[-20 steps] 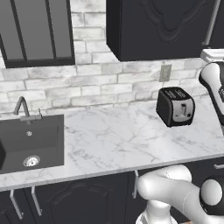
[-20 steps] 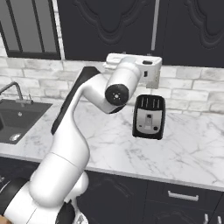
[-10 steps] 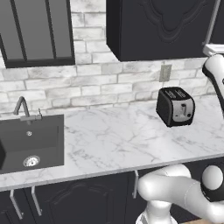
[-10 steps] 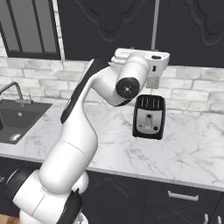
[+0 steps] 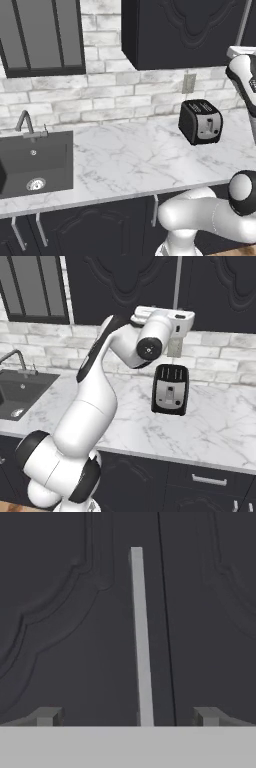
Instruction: Get the candle and the beer from the cabinet and move them to the dining counter.
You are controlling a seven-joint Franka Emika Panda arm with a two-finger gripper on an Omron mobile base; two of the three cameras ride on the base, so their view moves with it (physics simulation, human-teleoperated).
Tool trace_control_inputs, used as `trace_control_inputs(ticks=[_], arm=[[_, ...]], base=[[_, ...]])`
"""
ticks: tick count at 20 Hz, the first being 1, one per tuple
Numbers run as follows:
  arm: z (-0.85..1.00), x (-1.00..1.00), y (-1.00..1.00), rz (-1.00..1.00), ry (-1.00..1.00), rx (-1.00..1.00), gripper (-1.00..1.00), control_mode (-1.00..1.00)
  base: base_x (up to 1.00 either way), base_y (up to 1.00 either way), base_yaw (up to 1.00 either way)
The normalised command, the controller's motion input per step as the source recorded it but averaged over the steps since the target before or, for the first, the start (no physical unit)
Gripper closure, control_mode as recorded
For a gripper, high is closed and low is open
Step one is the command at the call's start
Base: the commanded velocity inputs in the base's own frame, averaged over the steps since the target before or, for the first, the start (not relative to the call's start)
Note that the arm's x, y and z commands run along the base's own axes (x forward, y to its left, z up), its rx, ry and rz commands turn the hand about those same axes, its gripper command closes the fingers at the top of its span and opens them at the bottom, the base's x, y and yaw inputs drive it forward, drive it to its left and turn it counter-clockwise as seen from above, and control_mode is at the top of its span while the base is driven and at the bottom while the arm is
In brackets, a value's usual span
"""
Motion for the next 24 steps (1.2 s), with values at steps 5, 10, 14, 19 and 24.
trace_control_inputs(ticks=[5, 10, 14, 19, 24], arm=[[0.00, 0.26, -0.19, 0.00, -0.08, 0.03, -1.00, -1.00], [0.02, 0.10, -0.18, 0.00, -0.04, 0.01, -1.00, -1.00], [0.03, 0.14, -0.06, 0.00, 0.00, 0.00, -1.00, -1.00], [0.00, 0.15, -0.04, 0.01, 0.00, 0.00, -1.00, -1.00], [0.00, 0.19, 0.00, 0.00, 0.00, 0.00, -1.00, -1.00]], base=[[0.00, 0.00, 0.00], [0.00, 0.00, 0.00], [0.00, 0.00, 0.00], [0.00, 0.00, 0.00], [0.00, 0.00, 0.00]])
